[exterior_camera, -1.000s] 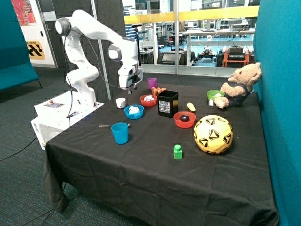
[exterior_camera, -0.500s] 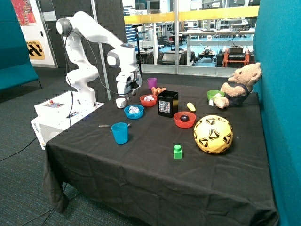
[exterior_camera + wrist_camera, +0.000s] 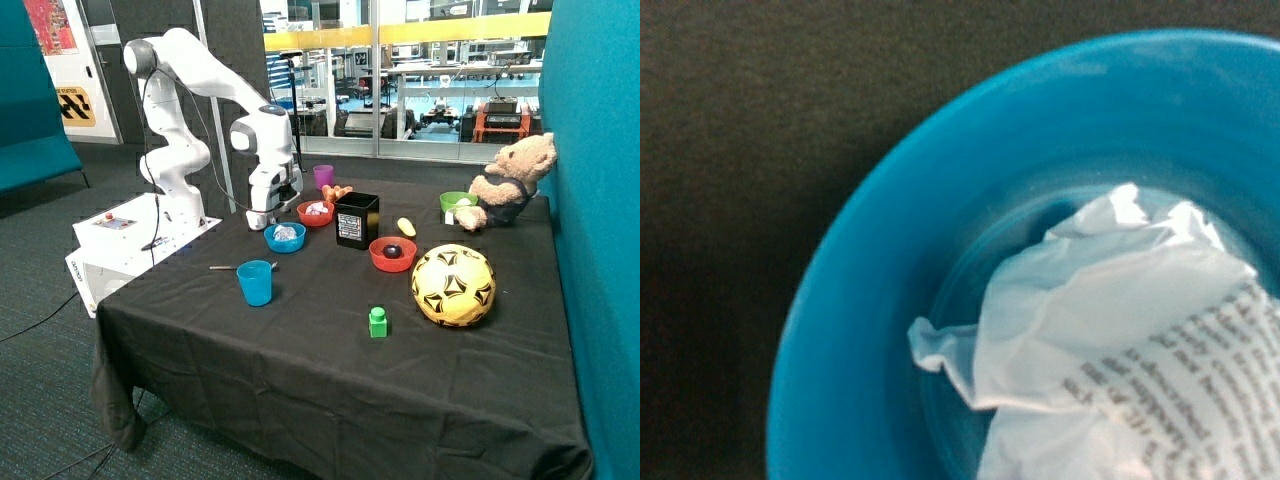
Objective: Throw away the rubbish paper
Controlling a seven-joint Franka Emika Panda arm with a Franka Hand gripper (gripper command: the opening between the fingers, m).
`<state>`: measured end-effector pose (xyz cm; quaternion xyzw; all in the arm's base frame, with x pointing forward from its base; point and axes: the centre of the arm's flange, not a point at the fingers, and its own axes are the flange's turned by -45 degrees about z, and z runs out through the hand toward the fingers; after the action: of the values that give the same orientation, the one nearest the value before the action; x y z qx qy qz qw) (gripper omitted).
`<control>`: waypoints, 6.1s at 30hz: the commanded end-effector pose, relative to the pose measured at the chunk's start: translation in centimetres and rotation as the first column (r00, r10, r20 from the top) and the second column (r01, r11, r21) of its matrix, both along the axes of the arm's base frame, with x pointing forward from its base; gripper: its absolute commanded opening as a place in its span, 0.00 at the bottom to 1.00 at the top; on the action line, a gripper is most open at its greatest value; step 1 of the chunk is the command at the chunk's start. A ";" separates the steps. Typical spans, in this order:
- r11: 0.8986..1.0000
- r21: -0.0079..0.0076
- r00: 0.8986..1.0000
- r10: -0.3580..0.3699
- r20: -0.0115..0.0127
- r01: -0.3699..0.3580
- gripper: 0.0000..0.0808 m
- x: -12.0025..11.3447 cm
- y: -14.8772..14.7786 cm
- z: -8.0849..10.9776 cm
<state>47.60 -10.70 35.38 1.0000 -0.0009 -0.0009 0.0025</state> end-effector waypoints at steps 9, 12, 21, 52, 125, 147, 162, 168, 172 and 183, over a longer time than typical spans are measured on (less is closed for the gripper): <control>1.000 0.005 1.000 -0.003 0.002 0.002 0.79 -0.5 0.2 -2.8; 1.000 0.005 1.000 -0.003 0.002 0.003 0.79 -0.6 0.2 -3.0; 1.000 0.005 1.000 0.014 0.002 -0.014 0.78 -0.1 0.7 -4.2; 1.000 0.005 1.000 0.016 0.002 -0.016 0.67 -0.1 -0.9 -5.2; 0.977 0.005 0.977 0.215 0.002 -0.215 0.00 2.3 6.0 6.3; 0.960 0.005 0.960 0.280 0.002 -0.280 0.00 11.5 11.2 12.3; 0.971 0.005 0.971 0.238 0.002 -0.238 0.00 15.3 10.3 13.0; 0.973 0.005 0.973 0.232 0.002 -0.232 0.00 16.6 10.2 12.1; 0.974 0.005 0.974 0.227 0.002 -0.227 0.00 17.2 10.2 11.0; 0.975 0.005 0.976 0.220 0.002 -0.220 0.00 17.9 10.7 8.1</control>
<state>64.55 -0.32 45.45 0.9936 0.1126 -0.0053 -0.0020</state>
